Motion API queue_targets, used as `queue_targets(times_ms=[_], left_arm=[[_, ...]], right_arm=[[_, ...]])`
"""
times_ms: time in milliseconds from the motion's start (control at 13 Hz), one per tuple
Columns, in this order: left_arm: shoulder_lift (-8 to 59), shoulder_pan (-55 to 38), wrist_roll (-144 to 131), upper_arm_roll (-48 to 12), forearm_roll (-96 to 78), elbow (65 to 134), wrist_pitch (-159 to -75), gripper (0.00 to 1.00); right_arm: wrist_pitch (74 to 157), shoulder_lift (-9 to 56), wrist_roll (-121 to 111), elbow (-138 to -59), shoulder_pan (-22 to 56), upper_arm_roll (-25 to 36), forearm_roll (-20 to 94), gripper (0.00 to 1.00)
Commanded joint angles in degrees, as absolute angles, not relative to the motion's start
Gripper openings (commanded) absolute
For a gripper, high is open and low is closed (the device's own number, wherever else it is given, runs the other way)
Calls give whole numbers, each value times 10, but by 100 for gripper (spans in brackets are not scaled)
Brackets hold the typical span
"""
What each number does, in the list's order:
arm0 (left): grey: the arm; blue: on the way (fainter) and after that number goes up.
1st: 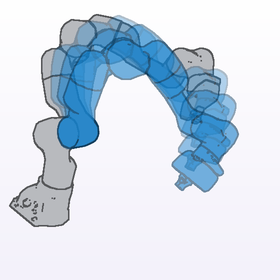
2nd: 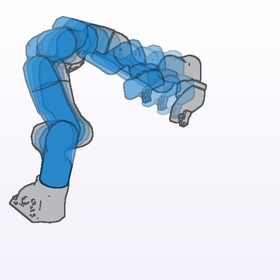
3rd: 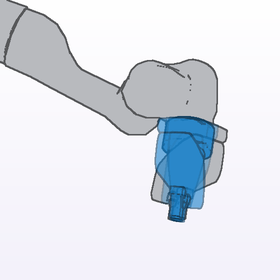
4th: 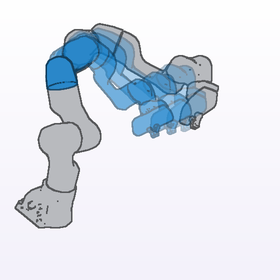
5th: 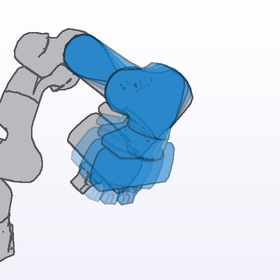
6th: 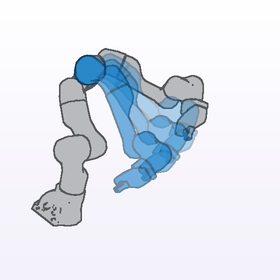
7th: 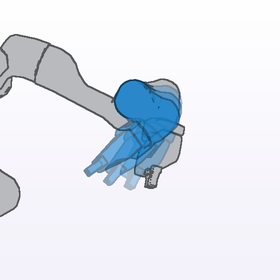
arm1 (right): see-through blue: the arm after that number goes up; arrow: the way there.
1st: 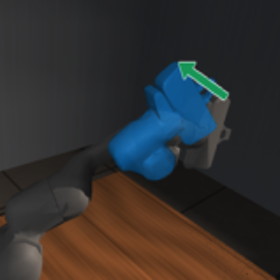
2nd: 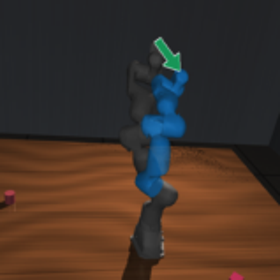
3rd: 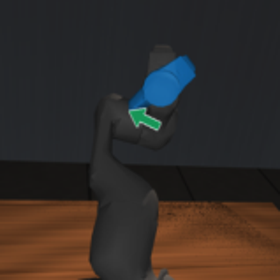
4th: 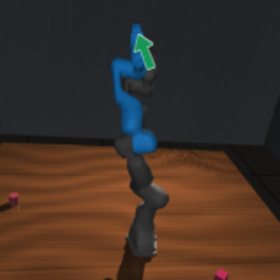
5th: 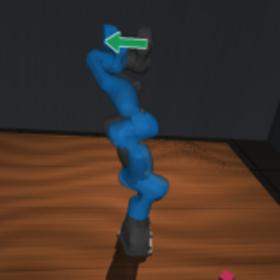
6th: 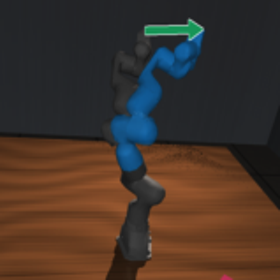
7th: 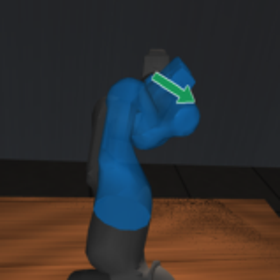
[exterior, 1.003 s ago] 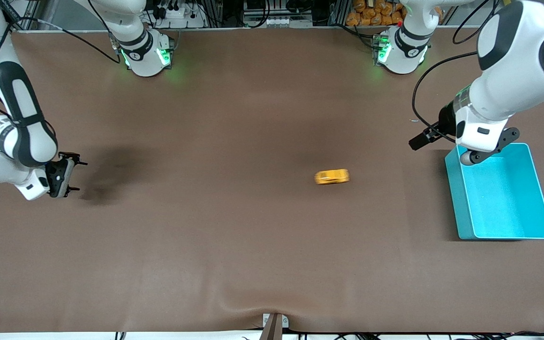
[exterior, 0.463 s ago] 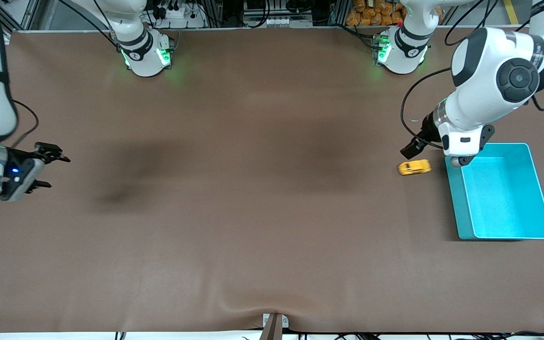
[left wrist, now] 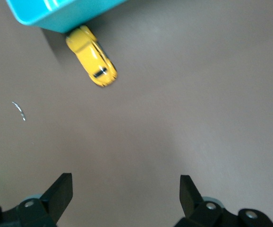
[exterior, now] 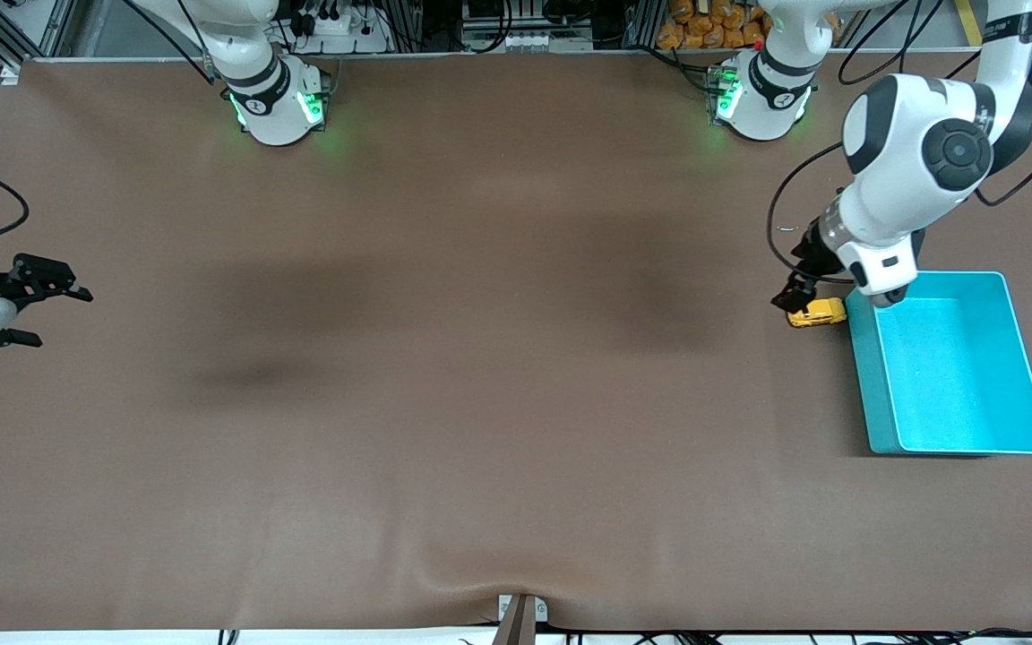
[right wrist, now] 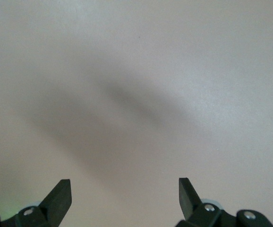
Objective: Wind and store yellow beetle car
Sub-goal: 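Lower the left gripper onto the car while the right gripper retracts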
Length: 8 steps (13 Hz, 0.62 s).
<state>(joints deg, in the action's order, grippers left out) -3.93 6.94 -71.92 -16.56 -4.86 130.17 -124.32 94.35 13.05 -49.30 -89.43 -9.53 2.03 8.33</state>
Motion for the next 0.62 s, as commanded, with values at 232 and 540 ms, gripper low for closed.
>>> queue_targets(times_ms=[232,540], left_arm=[[-75,108,-804,-171,-52,1377,-1296,100],[-59,147,-824,-172,-52,1420,-1374,100]], right_arm=[[870,120,-391,-823,-59,22,56,100],[851,117,-248,-789,-59,20,64,100]])
